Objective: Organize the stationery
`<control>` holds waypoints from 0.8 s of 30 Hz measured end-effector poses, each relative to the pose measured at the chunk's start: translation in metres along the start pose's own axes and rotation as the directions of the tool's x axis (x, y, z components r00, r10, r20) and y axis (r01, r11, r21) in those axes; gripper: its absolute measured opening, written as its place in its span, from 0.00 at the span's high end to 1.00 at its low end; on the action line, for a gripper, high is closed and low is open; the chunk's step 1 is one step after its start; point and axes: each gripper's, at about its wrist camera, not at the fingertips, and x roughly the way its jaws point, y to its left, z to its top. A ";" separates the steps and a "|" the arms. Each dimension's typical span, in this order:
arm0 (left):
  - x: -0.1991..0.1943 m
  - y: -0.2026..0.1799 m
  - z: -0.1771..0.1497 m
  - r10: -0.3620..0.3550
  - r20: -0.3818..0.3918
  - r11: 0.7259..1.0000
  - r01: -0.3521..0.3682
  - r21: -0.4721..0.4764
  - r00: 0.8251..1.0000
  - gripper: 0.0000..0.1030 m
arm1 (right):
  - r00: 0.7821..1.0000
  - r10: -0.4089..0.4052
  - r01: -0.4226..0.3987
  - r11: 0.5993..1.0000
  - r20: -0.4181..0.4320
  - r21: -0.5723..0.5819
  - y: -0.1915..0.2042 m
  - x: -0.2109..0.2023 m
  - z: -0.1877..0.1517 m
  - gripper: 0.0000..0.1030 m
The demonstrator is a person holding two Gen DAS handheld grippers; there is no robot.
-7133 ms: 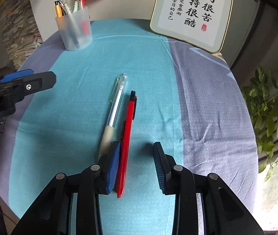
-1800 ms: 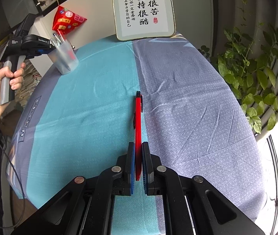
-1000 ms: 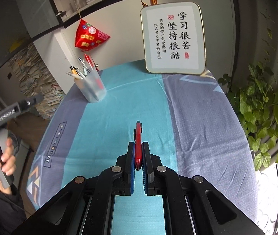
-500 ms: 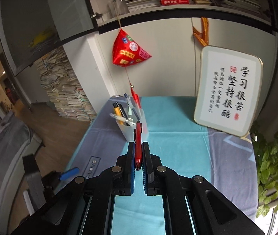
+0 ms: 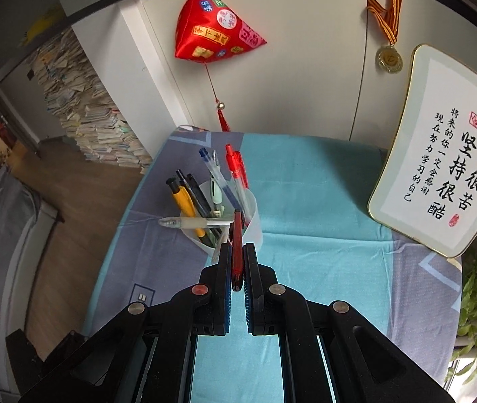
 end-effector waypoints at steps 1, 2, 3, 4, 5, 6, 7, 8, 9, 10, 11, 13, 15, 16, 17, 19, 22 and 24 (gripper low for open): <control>0.000 0.000 0.000 0.000 -0.001 1.000 0.000 0.002 1.000 0.31 | 1.000 0.001 -0.001 1.000 -0.009 0.002 0.001 0.004 0.002 0.94; -0.001 0.000 -0.001 0.003 0.000 1.000 -0.003 0.005 1.000 0.31 | 1.000 0.003 -0.002 1.000 -0.014 0.007 0.002 0.008 0.003 0.94; -0.002 -0.001 -0.001 0.006 0.000 1.000 -0.006 0.008 1.000 0.31 | 1.000 0.004 -0.004 1.000 -0.011 0.023 0.003 0.010 0.003 0.94; -0.002 -0.001 -0.002 0.006 -0.001 1.000 -0.006 0.007 1.000 0.31 | 1.000 0.008 -0.008 0.999 -0.001 0.043 0.003 0.012 0.004 0.94; -0.002 0.000 -0.002 0.007 -0.001 1.000 -0.007 0.004 1.000 0.31 | 1.000 0.010 -0.010 0.998 0.009 0.057 0.004 0.014 0.004 0.94; -0.002 0.000 -0.003 0.007 -0.003 1.000 -0.007 0.001 1.000 0.31 | 1.000 0.013 -0.014 0.998 0.014 0.068 0.004 0.015 0.004 0.93; -0.002 0.001 -0.003 0.005 -0.007 1.000 -0.005 -0.003 1.000 0.31 | 1.000 0.020 -0.022 0.997 0.020 0.080 0.005 0.018 0.004 0.93; -0.003 0.001 -0.004 0.003 -0.010 1.000 -0.003 -0.005 1.000 0.31 | 0.999 0.025 -0.027 0.996 0.023 0.089 0.006 0.020 0.005 0.93; -0.003 0.002 -0.005 0.003 -0.011 1.000 -0.003 -0.008 1.000 0.31 | 0.999 0.025 -0.028 0.995 0.026 0.093 0.007 0.021 0.005 0.92; -0.004 0.002 -0.005 0.004 -0.011 1.000 -0.005 -0.010 1.000 0.31 | 0.999 0.024 -0.027 0.995 0.031 0.098 0.008 0.022 0.005 0.92; -0.004 0.003 -0.006 0.007 -0.011 1.000 -0.007 -0.012 1.000 0.31 | 0.999 0.025 -0.029 0.994 0.040 0.106 0.008 0.022 0.005 0.91; -0.005 0.004 -0.007 0.005 -0.014 1.000 -0.005 -0.016 1.000 0.31 | 0.996 0.045 -0.054 0.990 0.074 0.132 0.006 0.019 0.006 0.89; -0.005 0.004 -0.008 -0.001 -0.020 1.000 0.001 -0.014 1.000 0.31 | 0.991 0.046 -0.067 0.985 0.129 0.159 0.004 0.010 0.006 0.89; -0.005 0.004 -0.008 0.002 -0.021 1.000 -0.002 -0.014 1.000 0.31 | 0.988 0.032 -0.055 0.986 0.150 0.157 0.006 0.005 0.007 0.88; -0.005 0.003 -0.008 0.005 -0.022 1.000 -0.005 -0.010 1.000 0.31 | 0.985 0.017 -0.042 0.988 0.169 0.148 0.008 0.000 0.008 0.85; -0.005 0.002 -0.008 0.003 -0.022 1.000 -0.003 -0.004 1.000 0.31 | 0.977 -0.001 -0.027 0.991 0.215 0.129 0.012 -0.012 0.010 0.79; -0.008 -0.001 -0.008 0.003 -0.016 1.000 -0.003 0.002 1.000 0.31 | 0.956 -0.030 -0.002 0.994 0.292 0.110 0.020 -0.033 0.009 0.63; -0.010 -0.003 -0.007 0.003 -0.011 1.000 -0.003 0.003 1.000 0.31 | 0.940 -0.046 0.016 0.996 0.338 0.092 0.026 -0.047 0.007 0.54</control>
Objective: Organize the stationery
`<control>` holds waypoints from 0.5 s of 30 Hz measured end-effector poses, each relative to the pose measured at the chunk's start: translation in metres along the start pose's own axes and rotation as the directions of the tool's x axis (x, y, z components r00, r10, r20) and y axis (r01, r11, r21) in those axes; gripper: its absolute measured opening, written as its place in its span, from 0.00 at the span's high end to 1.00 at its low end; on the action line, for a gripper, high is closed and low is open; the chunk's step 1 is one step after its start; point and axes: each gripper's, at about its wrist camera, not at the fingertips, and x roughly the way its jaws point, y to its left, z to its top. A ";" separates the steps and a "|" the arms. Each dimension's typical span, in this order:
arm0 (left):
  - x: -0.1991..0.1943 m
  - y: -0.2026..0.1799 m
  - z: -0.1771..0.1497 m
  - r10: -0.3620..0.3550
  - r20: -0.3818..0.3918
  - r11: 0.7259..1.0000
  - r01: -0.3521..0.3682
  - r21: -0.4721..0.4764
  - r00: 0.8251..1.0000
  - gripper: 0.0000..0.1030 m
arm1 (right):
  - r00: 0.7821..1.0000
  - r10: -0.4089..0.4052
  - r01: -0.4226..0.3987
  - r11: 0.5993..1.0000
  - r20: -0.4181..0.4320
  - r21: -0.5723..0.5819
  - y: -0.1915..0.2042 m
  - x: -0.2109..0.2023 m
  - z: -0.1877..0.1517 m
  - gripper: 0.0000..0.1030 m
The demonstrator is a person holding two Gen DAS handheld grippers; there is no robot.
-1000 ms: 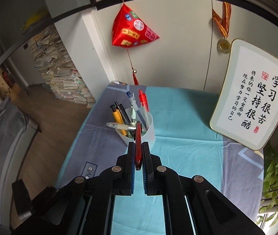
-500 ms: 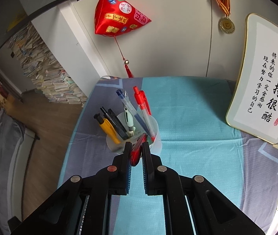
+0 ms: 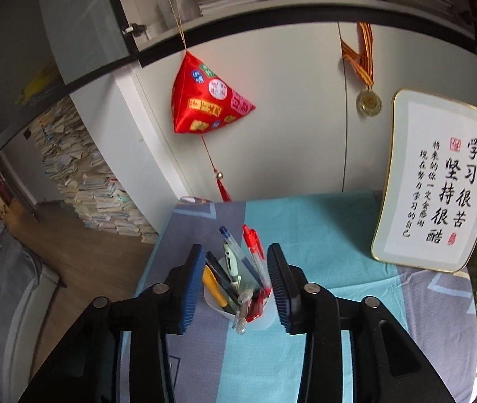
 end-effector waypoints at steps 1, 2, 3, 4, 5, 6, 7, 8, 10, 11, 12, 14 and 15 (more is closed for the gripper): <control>-0.001 -0.001 0.000 0.001 0.003 1.000 -0.001 0.001 1.000 0.31 | 1.000 -0.005 0.005 1.000 0.017 -0.014 0.003 -0.007 0.000 0.51; -0.003 -0.002 0.000 0.001 0.006 1.000 -0.001 0.003 1.000 0.31 | 0.999 -0.011 0.011 0.999 0.031 -0.030 0.005 -0.014 -0.001 0.48; -0.005 -0.003 0.000 0.003 0.009 1.000 -0.003 0.005 1.000 0.31 | 0.999 -0.016 0.018 0.999 0.041 -0.047 0.008 -0.021 -0.002 0.47; -0.007 -0.004 0.000 0.007 0.012 1.000 -0.007 0.007 1.000 0.31 | 0.999 -0.025 0.028 0.998 0.047 -0.064 0.010 -0.027 -0.005 0.45; -0.008 -0.005 0.000 0.013 0.016 1.000 -0.013 0.010 1.000 0.30 | 0.998 -0.050 0.054 0.996 0.050 -0.078 0.011 -0.033 -0.008 0.43; -0.011 -0.007 0.000 0.024 0.020 1.000 -0.024 0.018 1.000 0.30 | 0.994 -0.094 0.098 0.991 0.051 -0.096 0.012 -0.039 -0.013 0.43; -0.013 -0.010 0.000 0.036 0.027 0.999 -0.037 0.028 0.999 0.30 | 0.989 -0.132 0.139 0.984 0.061 -0.113 0.012 -0.045 -0.018 0.43; -0.016 -0.012 -0.001 0.050 0.035 0.998 -0.051 0.037 0.998 0.29 | 0.984 -0.159 0.169 0.977 0.080 -0.127 0.011 -0.053 -0.024 0.43; -0.023 -0.016 -0.001 0.069 0.048 0.996 -0.072 0.050 0.996 0.27 | 0.972 -0.204 0.220 0.966 0.119 -0.138 0.008 -0.070 -0.037 0.42; -0.026 -0.018 0.000 0.075 0.055 0.995 -0.078 0.055 0.996 0.27 | 0.965 -0.226 0.243 0.961 0.132 -0.132 0.005 -0.080 -0.044 0.40; -0.030 -0.019 0.000 0.080 0.063 0.995 -0.084 0.058 0.995 0.27 | 0.959 -0.246 0.263 0.957 0.143 -0.119 0.001 -0.089 -0.052 0.37; -0.038 -0.022 0.002 0.100 0.084 0.992 -0.106 0.065 0.991 0.24 | 0.934 -0.309 0.327 0.942 0.178 -0.080 -0.008 -0.109 -0.068 0.32; -0.042 -0.023 0.002 0.115 0.096 0.990 -0.122 0.066 0.989 0.22 | 0.921 -0.334 0.352 0.934 0.200 -0.064 -0.011 -0.120 -0.076 0.32</control>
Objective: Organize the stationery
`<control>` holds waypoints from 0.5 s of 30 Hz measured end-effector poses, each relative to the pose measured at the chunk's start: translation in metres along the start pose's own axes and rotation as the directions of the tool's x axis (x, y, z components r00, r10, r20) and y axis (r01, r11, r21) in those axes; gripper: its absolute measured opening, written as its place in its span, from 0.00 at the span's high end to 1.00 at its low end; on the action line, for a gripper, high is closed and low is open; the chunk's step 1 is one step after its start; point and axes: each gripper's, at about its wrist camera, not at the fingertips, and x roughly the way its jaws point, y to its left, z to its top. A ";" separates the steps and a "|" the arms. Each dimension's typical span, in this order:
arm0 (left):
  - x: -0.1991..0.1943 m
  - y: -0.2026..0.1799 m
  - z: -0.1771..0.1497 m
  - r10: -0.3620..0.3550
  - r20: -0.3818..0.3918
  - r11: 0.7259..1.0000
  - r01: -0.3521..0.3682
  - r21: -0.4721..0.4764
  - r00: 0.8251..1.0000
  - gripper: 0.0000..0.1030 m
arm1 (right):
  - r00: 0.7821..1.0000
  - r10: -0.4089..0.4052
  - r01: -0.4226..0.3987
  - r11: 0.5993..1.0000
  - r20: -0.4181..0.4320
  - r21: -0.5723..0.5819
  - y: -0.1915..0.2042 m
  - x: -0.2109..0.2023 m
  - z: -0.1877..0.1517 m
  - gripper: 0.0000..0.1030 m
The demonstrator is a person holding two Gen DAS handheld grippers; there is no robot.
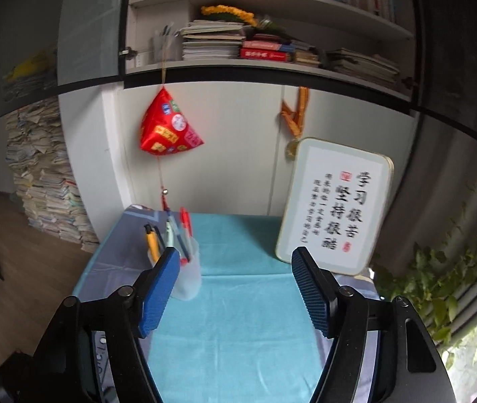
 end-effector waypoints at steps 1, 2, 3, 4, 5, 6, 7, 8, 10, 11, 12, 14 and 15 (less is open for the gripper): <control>-0.004 0.000 0.001 0.014 0.010 1.000 -0.014 0.002 1.000 0.20 | 1.000 -0.020 0.019 1.000 0.011 0.015 -0.007 -0.009 -0.006 0.30; -0.008 -0.001 0.002 0.027 0.018 1.000 -0.027 0.005 0.999 0.19 | 0.999 -0.033 0.033 0.999 0.015 0.036 -0.014 -0.017 -0.013 0.25; -0.012 -0.003 0.002 0.038 0.023 0.999 -0.038 0.008 0.999 0.19 | 0.999 -0.042 0.040 0.997 0.018 0.060 -0.021 -0.025 -0.019 0.22; -0.017 -0.004 0.003 0.047 0.030 0.999 -0.047 0.011 0.998 0.18 | 0.999 -0.051 0.049 0.996 0.018 0.080 -0.028 -0.032 -0.026 0.19; -0.021 -0.006 0.004 0.056 0.038 0.998 -0.056 0.016 0.998 0.18 | 0.998 -0.067 0.065 0.993 0.015 0.096 -0.033 -0.038 -0.031 0.18; -0.025 -0.008 0.005 0.069 0.048 0.997 -0.070 0.020 0.996 0.18 | 0.996 -0.083 0.081 0.990 0.012 0.112 -0.039 -0.044 -0.037 0.18; -0.029 -0.010 0.005 0.087 0.057 0.996 -0.088 0.023 0.995 0.17 | 0.996 -0.094 0.092 0.988 0.010 0.128 -0.044 -0.049 -0.042 0.18; -0.034 -0.012 0.005 0.105 0.065 0.994 -0.106 0.024 0.992 0.17 | 0.995 -0.098 0.097 0.985 0.004 0.145 -0.049 -0.054 -0.047 0.18; -0.041 -0.014 0.005 0.120 0.068 0.992 -0.122 0.019 0.990 0.09 | 0.996 -0.089 0.090 0.981 -0.013 0.173 -0.056 -0.060 -0.056 0.18; -0.045 -0.015 0.004 0.120 0.072 0.993 -0.121 0.010 0.990 0.01 | 0.997 -0.079 0.082 0.979 -0.024 0.184 -0.059 -0.063 -0.059 0.18; -0.050 -0.015 0.002 0.124 0.082 0.992 -0.124 -0.004 0.989 0.01 | 0.997 -0.074 0.079 0.979 -0.035 0.190 -0.061 -0.065 -0.063 0.18; -0.060 -0.018 -0.003 0.166 0.108 0.986 -0.165 -0.020 0.980 0.01 | 0.994 -0.098 0.104 0.978 -0.042 0.181 -0.064 -0.071 -0.072 0.18; -0.064 -0.021 -0.005 0.199 0.119 0.980 -0.199 -0.015 0.973 0.01 | 0.991 -0.123 0.129 0.977 -0.041 0.168 -0.064 -0.075 -0.075 0.17</control>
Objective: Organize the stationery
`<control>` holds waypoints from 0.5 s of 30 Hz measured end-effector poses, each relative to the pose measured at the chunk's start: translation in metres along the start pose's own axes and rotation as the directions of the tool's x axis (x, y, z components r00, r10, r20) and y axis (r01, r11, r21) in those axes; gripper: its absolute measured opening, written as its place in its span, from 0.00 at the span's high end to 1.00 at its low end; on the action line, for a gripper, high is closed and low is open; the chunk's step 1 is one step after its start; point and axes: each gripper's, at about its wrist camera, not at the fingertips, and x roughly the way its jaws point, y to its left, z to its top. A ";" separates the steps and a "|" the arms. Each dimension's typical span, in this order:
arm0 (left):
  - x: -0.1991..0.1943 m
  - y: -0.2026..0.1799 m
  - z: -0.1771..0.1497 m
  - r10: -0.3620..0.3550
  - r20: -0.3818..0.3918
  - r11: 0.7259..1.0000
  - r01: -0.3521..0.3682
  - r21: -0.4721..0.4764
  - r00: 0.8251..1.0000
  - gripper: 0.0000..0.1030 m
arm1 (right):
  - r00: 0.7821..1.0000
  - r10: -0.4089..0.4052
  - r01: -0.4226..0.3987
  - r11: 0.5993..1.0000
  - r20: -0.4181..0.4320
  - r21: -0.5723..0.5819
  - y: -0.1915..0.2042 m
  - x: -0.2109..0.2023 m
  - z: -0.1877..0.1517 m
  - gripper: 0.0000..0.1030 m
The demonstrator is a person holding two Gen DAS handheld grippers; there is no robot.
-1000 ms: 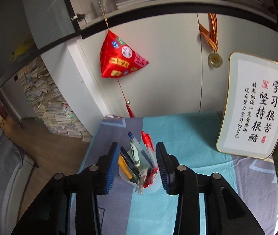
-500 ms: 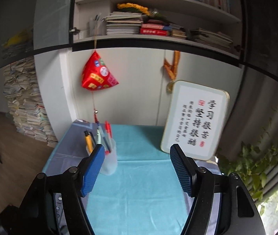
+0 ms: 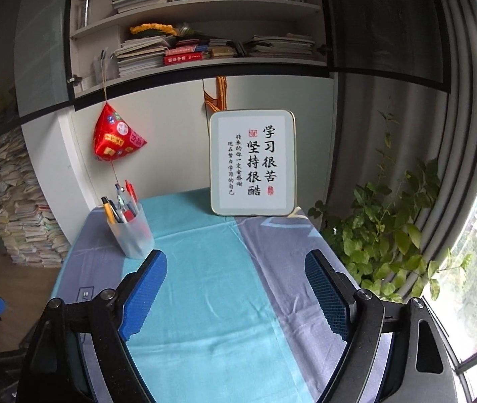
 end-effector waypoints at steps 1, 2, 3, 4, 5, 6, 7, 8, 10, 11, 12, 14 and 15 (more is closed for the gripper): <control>-0.004 -0.002 -0.002 0.028 0.010 1.000 -0.028 0.011 1.000 0.01 | 1.000 -0.025 0.026 1.000 0.006 -0.014 -0.001 -0.004 -0.004 0.17; -0.008 -0.005 -0.003 0.045 0.014 0.999 -0.045 0.021 0.999 0.01 | 0.999 -0.045 0.046 0.999 0.012 -0.027 -0.002 -0.008 -0.006 0.17; -0.012 -0.006 -0.004 0.051 0.015 0.998 -0.052 0.029 0.999 0.01 | 0.998 -0.056 0.057 0.998 0.016 -0.033 -0.003 -0.011 -0.008 0.17; -0.014 -0.008 -0.005 0.049 0.016 0.998 -0.050 0.032 0.999 0.01 | 0.998 -0.057 0.057 0.998 0.016 -0.034 -0.004 -0.015 -0.011 0.17; -0.017 -0.008 -0.006 0.044 0.016 0.999 -0.044 0.026 0.999 0.01 | 0.999 -0.047 0.048 0.998 0.014 -0.030 -0.006 -0.018 -0.013 0.17; -0.019 -0.009 -0.007 0.036 0.016 0.999 -0.036 0.015 0.999 0.01 | 0.999 -0.032 0.033 0.999 0.008 -0.024 -0.007 -0.021 -0.015 0.17; -0.021 -0.009 -0.008 0.026 0.012 1.000 -0.026 0.002 1.000 0.01 | 1.000 -0.019 0.019 1.000 0.000 -0.022 -0.008 -0.023 -0.017 0.17; -0.024 -0.010 -0.010 0.015 0.009 1.000 -0.015 -0.013 1.000 0.01 | 1.000 -0.011 0.011 1.000 -0.004 -0.024 -0.008 -0.025 -0.019 0.17; -0.029 -0.010 -0.012 0.010 0.008 0.999 -0.010 -0.041 1.000 0.01 | 1.000 -0.009 0.008 0.999 -0.011 -0.044 -0.006 -0.028 -0.023 0.17; -0.032 -0.012 -0.013 0.011 0.011 0.999 -0.011 -0.053 1.000 0.01 | 1.000 -0.007 0.007 0.998 -0.011 -0.059 -0.004 -0.030 -0.025 0.17; -0.034 -0.012 -0.014 0.010 0.013 0.998 -0.010 -0.062 1.000 0.01 | 1.000 -0.005 0.005 0.997 -0.009 -0.072 -0.003 -0.033 -0.028 0.17; -0.037 -0.013 -0.014 0.006 0.011 0.998 -0.005 -0.070 1.000 0.01 | 1.000 0.001 -0.002 0.996 -0.008 -0.088 0.000 -0.038 -0.032 0.17; -0.038 -0.014 -0.015 0.003 0.005 0.997 -0.002 -0.072 1.000 0.01 | 1.000 0.011 -0.012 0.996 -0.010 -0.091 0.001 -0.040 -0.033 0.17</control>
